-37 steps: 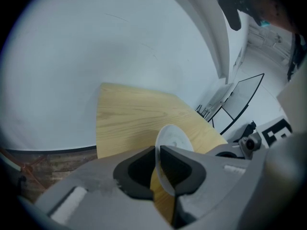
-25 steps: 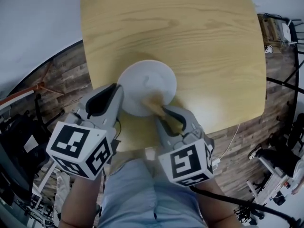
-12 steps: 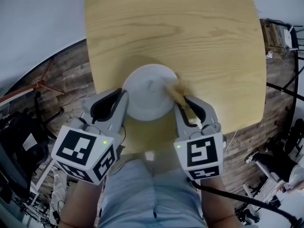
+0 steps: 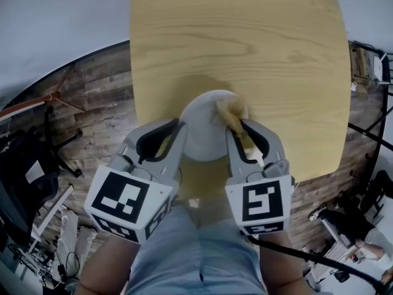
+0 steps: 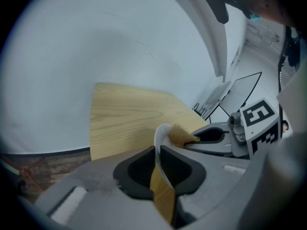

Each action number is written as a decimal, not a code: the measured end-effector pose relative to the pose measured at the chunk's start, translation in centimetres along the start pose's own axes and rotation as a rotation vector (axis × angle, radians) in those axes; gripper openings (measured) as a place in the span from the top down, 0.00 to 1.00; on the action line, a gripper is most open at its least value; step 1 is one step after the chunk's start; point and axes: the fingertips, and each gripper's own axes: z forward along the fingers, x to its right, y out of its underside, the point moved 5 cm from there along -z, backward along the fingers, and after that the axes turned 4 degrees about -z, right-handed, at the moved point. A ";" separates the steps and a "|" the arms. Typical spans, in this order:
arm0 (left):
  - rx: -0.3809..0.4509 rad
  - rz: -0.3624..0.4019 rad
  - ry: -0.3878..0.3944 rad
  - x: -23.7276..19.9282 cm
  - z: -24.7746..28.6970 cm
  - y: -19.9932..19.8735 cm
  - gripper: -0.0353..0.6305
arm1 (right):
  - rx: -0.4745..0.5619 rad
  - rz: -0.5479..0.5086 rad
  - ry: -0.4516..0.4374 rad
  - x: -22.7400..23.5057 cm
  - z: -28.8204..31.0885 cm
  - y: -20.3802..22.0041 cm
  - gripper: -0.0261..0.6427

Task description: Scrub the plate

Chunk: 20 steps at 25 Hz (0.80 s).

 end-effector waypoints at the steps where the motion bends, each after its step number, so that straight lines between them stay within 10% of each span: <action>1: 0.002 -0.002 -0.001 -0.1 0.0 0.0 0.86 | 0.004 -0.009 -0.009 -0.4 0.1 -0.3 0.86; 20: 0.000 0.007 -0.041 -1.4 -0.2 0.5 0.86 | -0.004 -0.035 -0.133 -4.9 -0.5 1.3 0.86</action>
